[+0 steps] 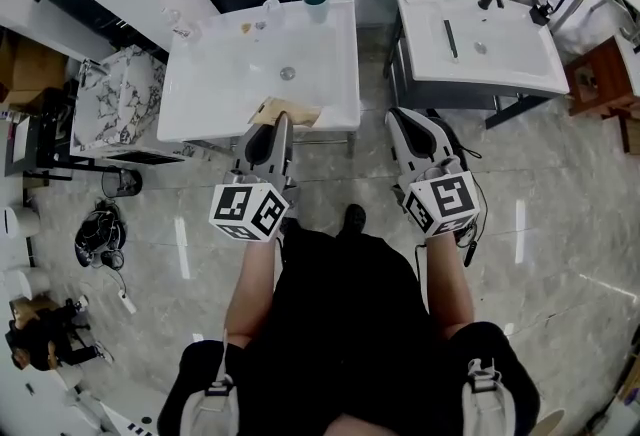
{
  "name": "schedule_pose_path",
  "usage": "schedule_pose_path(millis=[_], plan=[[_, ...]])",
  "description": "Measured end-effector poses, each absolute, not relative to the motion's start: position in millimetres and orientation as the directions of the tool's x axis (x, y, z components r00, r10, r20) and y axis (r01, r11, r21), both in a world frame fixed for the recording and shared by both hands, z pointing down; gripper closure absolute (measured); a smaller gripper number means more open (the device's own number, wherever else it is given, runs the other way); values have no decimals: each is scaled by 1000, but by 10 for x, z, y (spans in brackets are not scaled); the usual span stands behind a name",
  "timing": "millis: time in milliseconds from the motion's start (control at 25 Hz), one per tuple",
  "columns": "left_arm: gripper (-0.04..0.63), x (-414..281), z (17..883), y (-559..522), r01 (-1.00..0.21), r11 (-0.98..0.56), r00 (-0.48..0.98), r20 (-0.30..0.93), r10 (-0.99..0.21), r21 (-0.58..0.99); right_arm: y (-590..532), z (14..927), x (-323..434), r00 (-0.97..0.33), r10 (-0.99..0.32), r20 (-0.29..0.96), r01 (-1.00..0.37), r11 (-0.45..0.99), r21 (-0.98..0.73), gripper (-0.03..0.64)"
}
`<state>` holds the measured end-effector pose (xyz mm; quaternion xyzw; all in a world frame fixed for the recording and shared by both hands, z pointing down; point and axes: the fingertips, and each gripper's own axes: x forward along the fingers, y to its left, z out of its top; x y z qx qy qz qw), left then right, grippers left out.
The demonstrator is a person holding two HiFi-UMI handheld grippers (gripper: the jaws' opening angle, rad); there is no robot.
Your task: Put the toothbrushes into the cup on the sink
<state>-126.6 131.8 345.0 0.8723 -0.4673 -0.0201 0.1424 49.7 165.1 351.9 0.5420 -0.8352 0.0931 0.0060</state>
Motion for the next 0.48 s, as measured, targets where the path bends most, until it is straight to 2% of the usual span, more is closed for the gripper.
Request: schedule_pose_path(millis=[480], plan=[[551, -1282, 3509, 1331, -814, -510, 557, 127, -821, 278, 1691, 3649, 518, -405, -902, 151, -907, 376, -190, 584]])
